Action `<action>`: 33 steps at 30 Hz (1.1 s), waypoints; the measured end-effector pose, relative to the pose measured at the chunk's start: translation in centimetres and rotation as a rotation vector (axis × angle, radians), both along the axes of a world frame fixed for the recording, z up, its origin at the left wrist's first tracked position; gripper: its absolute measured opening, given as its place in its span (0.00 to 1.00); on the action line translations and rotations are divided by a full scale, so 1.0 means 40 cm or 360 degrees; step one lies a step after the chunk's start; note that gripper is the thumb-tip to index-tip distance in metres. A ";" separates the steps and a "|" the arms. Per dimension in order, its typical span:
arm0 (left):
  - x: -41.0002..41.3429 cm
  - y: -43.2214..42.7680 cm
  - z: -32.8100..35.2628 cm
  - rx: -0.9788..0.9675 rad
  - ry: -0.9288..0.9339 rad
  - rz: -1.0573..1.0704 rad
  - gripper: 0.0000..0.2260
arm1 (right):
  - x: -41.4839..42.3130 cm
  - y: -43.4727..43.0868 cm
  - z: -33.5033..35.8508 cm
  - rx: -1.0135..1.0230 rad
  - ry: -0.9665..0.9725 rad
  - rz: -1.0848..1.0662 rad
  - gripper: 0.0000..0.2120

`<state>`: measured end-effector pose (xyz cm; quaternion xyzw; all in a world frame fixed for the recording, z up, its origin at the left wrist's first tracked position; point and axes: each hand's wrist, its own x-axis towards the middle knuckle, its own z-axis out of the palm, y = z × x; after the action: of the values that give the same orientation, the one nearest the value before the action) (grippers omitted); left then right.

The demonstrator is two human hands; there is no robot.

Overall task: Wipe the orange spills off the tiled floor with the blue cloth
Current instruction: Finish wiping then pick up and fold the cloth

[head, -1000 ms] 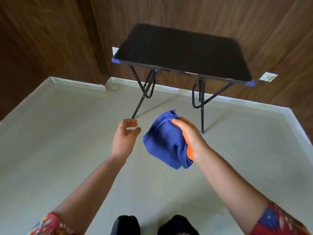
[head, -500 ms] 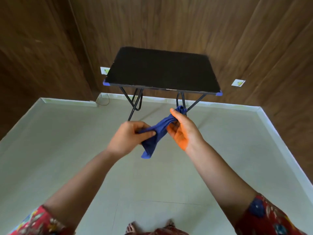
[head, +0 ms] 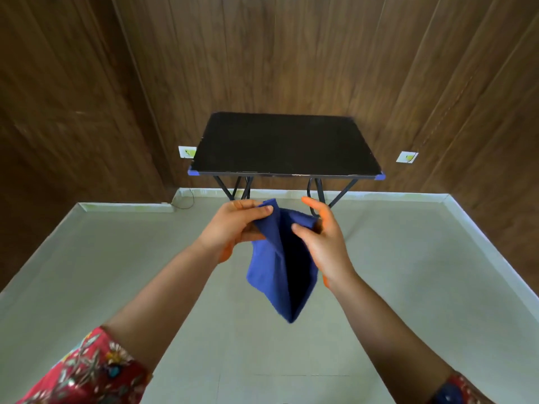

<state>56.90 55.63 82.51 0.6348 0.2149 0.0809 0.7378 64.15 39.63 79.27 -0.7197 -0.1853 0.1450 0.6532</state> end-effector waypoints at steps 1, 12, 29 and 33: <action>-0.001 0.013 0.006 -0.0007 -0.0014 0.0067 0.03 | 0.006 -0.006 -0.003 -0.0148 -0.0135 -0.0079 0.22; -0.019 0.089 -0.032 0.0040 -0.0231 0.0271 0.24 | -0.004 0.080 0.025 0.0039 0.0101 0.0330 0.08; -0.071 0.074 -0.156 -0.0315 0.0040 -0.0319 0.14 | 0.070 -0.018 0.017 0.0353 0.0651 0.0210 0.11; -0.046 0.079 -0.130 -0.0045 0.0125 0.0150 0.16 | 0.083 -0.016 -0.040 0.0109 0.0871 0.0067 0.09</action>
<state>55.07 58.77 77.31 0.6160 0.2746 0.0875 0.7331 67.46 38.99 77.66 -0.6272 -0.0217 0.3413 0.6998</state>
